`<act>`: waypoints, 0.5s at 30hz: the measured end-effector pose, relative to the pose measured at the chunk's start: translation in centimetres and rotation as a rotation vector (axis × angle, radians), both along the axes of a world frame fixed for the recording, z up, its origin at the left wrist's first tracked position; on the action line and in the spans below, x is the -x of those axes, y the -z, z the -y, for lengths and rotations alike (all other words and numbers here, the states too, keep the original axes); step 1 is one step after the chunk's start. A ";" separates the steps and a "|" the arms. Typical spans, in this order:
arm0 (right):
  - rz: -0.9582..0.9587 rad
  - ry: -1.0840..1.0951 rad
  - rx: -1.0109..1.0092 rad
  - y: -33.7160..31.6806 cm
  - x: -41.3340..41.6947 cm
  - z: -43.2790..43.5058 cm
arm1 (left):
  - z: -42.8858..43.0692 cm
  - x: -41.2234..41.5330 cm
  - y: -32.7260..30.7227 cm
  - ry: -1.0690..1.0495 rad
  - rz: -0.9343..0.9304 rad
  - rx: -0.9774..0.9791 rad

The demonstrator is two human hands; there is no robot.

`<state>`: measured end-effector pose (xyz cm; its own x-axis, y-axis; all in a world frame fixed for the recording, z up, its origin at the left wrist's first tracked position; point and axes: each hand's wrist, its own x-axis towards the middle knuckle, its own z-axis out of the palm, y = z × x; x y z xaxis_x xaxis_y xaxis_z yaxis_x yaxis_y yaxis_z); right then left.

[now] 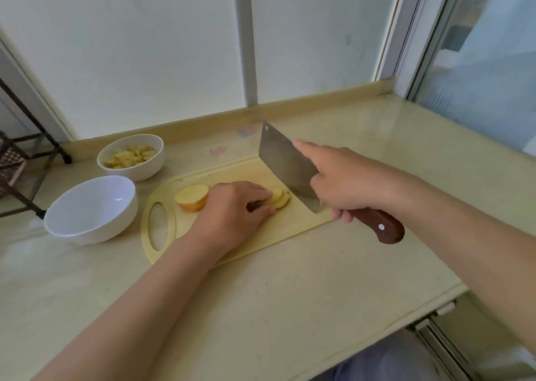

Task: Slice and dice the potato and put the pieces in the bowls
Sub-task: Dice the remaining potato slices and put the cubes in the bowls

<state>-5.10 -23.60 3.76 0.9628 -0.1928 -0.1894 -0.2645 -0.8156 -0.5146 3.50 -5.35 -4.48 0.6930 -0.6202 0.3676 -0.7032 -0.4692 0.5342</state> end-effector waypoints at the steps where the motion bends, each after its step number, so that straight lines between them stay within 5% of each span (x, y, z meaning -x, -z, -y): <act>1: 0.001 -0.003 0.019 0.1 0.2 -0.5 | 0.2 0.0 0.0 0.001 0.006 0.002; 15: 0.024 -0.044 0.107 0.3 -0.4 -1.0 | 0.9 0.2 -1.4 0.001 0.020 -0.170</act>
